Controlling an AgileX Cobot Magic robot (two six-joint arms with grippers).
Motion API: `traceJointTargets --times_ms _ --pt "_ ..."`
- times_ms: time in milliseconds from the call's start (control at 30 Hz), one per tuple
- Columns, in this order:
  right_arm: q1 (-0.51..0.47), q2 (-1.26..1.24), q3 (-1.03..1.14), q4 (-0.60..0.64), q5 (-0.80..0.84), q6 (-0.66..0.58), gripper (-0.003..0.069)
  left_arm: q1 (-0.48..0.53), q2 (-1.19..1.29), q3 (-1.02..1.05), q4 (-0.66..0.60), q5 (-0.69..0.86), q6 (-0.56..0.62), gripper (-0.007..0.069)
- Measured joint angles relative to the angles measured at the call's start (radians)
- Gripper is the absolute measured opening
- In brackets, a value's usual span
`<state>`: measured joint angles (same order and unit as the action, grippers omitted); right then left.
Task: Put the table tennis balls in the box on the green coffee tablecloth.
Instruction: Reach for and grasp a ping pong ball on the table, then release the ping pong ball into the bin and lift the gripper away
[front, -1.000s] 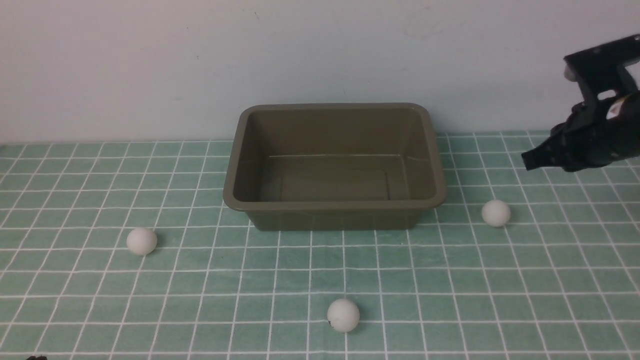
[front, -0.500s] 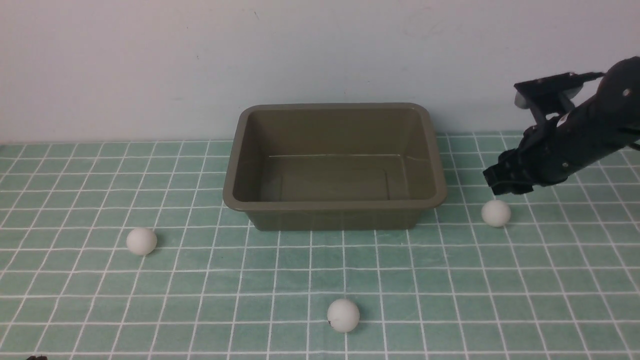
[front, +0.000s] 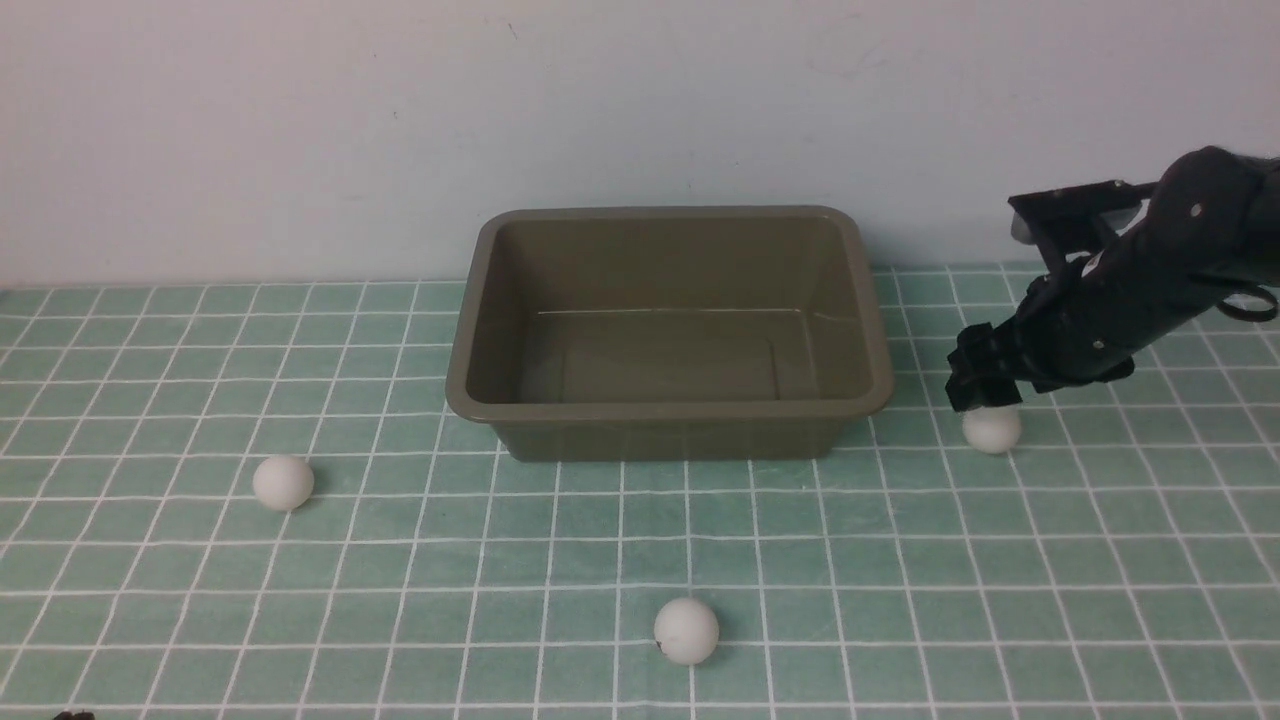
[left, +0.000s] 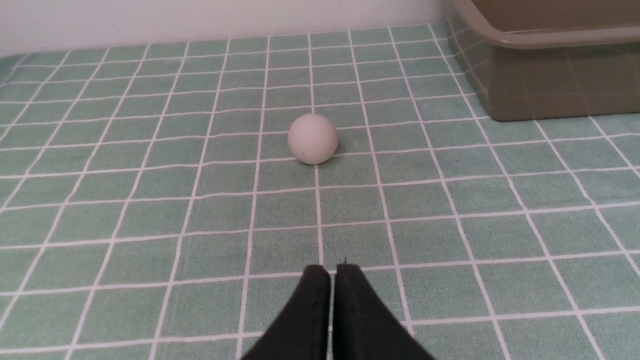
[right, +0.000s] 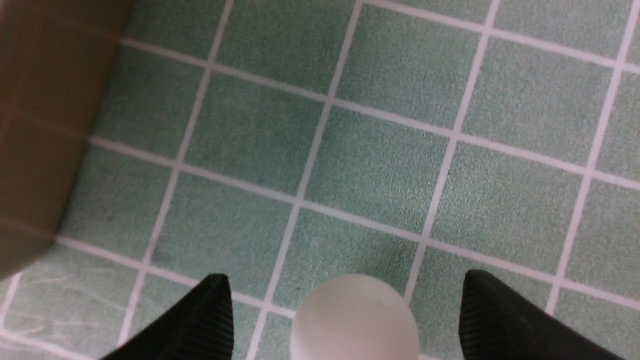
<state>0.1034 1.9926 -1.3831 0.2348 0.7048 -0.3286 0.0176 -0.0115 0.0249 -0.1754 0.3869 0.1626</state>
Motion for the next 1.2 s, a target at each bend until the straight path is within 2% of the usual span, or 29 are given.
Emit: traceJointTargets --times_ms 300,533,700,1000,1133,1200 --pt "0.0 0.07 -0.027 -0.081 0.04 0.048 0.0534 0.0 0.0 0.0 0.0 0.0 0.0 -0.0004" --pt "0.0 0.077 -0.027 -0.083 0.051 0.073 0.0361 0.0 0.0 0.0 0.0 0.0 0.0 -0.0004" --pt "0.0 0.077 -0.035 -0.083 0.076 0.074 0.0362 0.0 0.0 0.0 0.0 0.0 0.0 -0.0004" --pt "0.0 0.044 -0.182 -0.071 0.274 0.074 0.0362 0.0 0.0 0.0 0.0 0.0 0.0 -0.0004" --pt "0.002 0.023 -0.275 -0.023 0.334 0.073 0.0362 0.0 0.0 0.0 0.0 0.0 0.0 -0.0004" --pt "0.017 0.017 -0.37 0.043 0.36 0.048 0.0362 0.0 0.0 0.0 0.0 0.0 0.0 -0.0004"
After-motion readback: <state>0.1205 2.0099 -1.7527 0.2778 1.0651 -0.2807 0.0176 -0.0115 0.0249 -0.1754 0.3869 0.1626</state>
